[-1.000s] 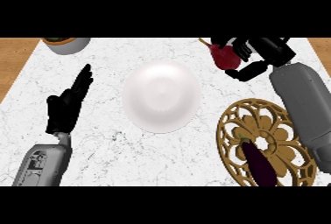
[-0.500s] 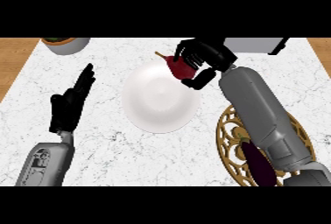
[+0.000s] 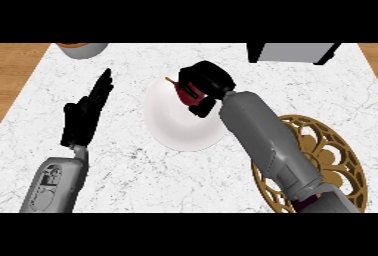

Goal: Pick the pear from the placemat and place it in the plate

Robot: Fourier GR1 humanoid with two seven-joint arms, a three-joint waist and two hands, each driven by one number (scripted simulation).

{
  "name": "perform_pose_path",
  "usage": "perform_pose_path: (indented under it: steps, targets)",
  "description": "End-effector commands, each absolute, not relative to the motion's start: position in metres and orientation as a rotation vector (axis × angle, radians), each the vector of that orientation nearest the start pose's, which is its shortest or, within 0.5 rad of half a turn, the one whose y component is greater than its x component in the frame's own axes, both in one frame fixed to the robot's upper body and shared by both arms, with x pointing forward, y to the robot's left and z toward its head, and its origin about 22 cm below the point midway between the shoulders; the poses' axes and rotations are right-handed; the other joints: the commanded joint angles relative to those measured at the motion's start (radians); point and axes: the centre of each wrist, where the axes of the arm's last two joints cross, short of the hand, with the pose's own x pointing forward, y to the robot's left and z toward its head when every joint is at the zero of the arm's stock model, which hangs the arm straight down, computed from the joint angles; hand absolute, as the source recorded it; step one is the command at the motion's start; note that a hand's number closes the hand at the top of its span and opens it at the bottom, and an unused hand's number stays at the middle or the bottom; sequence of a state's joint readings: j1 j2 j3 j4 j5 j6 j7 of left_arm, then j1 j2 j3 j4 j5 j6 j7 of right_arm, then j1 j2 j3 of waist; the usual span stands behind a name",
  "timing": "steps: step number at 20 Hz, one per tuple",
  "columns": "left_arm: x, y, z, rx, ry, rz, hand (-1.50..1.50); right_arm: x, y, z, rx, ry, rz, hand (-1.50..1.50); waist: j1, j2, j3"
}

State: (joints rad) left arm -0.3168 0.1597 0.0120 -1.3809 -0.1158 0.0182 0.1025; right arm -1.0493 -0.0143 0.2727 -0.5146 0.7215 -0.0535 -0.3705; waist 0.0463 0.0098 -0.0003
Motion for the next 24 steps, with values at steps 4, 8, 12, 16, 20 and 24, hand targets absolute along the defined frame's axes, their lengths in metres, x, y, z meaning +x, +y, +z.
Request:
perform_pose_path:
  steps: [4, 8, 12, 16, 20, 24]
  targets:
    - [0.325, 0.233, 0.06, 0.156, -1.595, -0.279, 0.0, 0.408, -0.082, 0.02, -0.227, -1.625, 1.35, -1.5, 0.04, 0.011, 0.001]
    - [0.327, 0.248, 0.049, 0.16, -1.595, -0.272, 0.0, 0.406, -0.079, 0.017, -0.196, -1.663, 1.326, -1.5, 0.04, 0.014, 0.001]
    - [0.318, 0.232, 0.036, 0.166, -1.584, -0.265, 0.0, 0.401, -0.082, 0.013, 0.017, -1.7, 1.17, -1.5, 0.03, 0.011, 0.001]
    - [0.323, 0.237, 0.049, 0.187, -1.579, -0.248, 0.0, 0.414, -0.083, 0.035, 0.112, -1.768, 0.926, -1.5, 0.002, 0.002, 0.001]
    - [0.307, 0.258, 0.045, 0.196, -1.582, -0.25, 0.0, 0.428, -0.113, 0.04, 0.113, -1.747, 0.7, -1.5, -0.004, -0.001, 0.001]
    - [0.315, 0.237, 0.049, 0.193, -1.585, -0.232, 0.0, 0.441, -0.166, 0.049, 0.04, -1.749, 0.597, -1.5, -0.017, 0.002, 0.001]
